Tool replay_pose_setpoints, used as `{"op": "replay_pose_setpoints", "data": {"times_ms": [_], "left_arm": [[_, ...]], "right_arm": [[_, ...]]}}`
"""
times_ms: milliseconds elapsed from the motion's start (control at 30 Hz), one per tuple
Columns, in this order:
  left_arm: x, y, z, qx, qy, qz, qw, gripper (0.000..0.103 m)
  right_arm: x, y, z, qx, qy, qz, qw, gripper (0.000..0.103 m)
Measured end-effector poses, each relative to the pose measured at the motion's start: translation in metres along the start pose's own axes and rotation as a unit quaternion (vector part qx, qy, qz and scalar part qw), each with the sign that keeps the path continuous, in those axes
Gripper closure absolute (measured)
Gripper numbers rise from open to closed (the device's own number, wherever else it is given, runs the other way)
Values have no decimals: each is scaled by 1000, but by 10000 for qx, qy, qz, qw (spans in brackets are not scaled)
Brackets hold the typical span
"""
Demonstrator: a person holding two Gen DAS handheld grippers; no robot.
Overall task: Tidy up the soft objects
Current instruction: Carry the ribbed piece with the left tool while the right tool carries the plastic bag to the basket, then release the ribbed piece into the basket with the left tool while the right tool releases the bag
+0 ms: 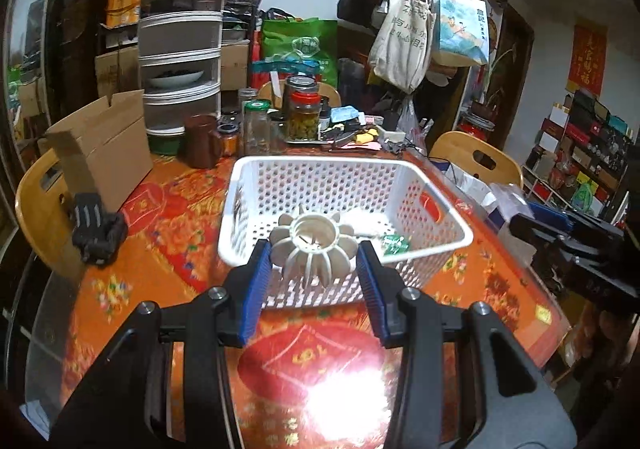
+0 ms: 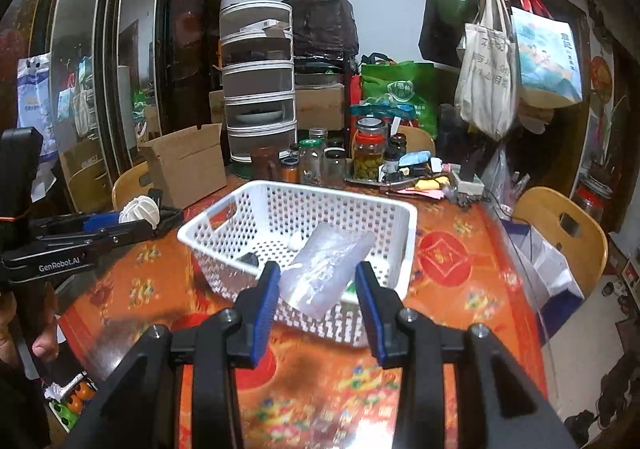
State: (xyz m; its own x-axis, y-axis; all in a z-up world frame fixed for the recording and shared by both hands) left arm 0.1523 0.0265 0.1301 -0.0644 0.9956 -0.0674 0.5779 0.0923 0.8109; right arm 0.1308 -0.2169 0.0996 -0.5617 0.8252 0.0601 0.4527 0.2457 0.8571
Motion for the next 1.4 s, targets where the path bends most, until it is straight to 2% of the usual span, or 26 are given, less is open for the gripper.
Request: {"op": "replay_pose_setpoints", "data": {"times_ms": [233, 333, 467, 667, 1033, 1400], "left_arm": [[-13, 61, 26, 194, -5, 99, 9998, 62], [-17, 80, 52, 424, 38, 115, 9990, 62], [-20, 89, 94, 735, 164, 153, 9970, 62], [-22, 78, 145, 1060, 302, 227, 9937, 62], [-21, 38, 218, 1723, 191, 238, 9846, 62], [-26, 19, 249, 1944, 156, 299, 9804, 62]], "right_arm": [[-18, 51, 39, 243, -142, -55, 9996, 65], [-23, 62, 65, 461, -159, -99, 9988, 65], [-33, 64, 103, 755, -95, -74, 9971, 65], [-45, 50, 148, 1121, -145, 82, 9936, 65], [-54, 23, 199, 1717, -297, 145, 9846, 65], [-52, 11, 221, 1944, -345, -69, 9803, 65]]}}
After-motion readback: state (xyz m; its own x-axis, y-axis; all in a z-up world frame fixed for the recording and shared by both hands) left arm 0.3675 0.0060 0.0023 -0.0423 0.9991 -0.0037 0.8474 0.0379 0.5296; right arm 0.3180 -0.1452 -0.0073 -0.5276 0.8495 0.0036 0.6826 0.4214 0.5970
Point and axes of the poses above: each gripper's, at about its wrist camera, not at the fingertips, and z roughly the way its jaws point, x to its left, y to its top, the point moved 1 cm from there along z, roughly the way its jaws point, and after that the axes turned 8 degrees about y, right-handed, at the moved point
